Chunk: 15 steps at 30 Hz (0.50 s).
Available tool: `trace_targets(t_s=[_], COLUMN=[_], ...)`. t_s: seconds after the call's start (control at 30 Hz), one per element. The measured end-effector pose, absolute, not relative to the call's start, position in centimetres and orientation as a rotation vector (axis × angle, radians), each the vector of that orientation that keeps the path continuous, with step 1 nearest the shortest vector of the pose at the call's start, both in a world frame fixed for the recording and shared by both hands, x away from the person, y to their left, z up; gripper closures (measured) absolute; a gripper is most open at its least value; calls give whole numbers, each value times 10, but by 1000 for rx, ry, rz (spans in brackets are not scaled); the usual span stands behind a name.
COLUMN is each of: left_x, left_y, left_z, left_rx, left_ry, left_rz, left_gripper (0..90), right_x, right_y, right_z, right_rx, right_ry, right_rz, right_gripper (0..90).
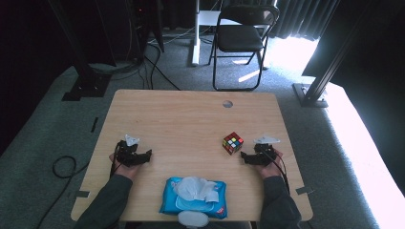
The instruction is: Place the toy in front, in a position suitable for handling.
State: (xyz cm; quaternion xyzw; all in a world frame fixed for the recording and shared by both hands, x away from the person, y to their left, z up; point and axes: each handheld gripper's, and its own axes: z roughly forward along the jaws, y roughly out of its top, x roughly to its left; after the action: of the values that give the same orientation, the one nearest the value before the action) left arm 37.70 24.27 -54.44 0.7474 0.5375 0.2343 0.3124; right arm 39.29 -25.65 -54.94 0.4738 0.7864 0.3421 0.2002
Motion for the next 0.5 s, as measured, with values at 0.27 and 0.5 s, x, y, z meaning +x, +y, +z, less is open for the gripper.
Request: trace_targets(t_s=[0.27,0.5], left_x=[377,377], left_y=[242,242], left_z=[-544,-544], left_rx=[1965,1965], left_ry=[1432,1433], left_rz=[624,623], left_gripper=[217,217], right_x=[394,395], right_y=[-255,-254], right_z=[-550,-548], right_rx=[1311,1323], right_ry=[2215,2227], right_rz=[952,932], right_gripper=[132,133])
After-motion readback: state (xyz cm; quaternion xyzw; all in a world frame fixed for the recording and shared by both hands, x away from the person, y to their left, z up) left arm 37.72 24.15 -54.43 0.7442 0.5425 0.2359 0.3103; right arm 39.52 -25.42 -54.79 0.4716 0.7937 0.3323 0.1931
